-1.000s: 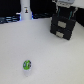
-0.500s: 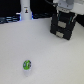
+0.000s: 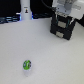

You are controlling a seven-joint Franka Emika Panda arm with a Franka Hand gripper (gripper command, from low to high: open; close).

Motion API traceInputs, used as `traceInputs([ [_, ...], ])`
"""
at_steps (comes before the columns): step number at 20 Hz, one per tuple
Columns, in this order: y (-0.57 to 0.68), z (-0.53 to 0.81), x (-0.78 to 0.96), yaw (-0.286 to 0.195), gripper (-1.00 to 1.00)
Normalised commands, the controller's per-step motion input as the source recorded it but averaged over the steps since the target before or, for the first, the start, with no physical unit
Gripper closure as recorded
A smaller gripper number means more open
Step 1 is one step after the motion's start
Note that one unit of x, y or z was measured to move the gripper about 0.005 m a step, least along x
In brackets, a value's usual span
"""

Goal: Open the kcup holder, insert the kcup into the holder, and close the kcup holder

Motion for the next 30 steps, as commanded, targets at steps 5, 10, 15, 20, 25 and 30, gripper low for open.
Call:
traceInputs([
  [5,-0.06,-0.09,-0.15,0.009,-1.00],
  [10,-0.01,0.00,0.03,-0.015,1.00],
  [15,0.00,0.05,0.02,0.002,1.00],
  [20,-0.06,0.15,0.13,0.015,-1.00],
  [25,-0.17,0.04,0.06,-0.014,-1.00],
  [30,-0.34,0.21,0.71,-0.050,1.00],
])
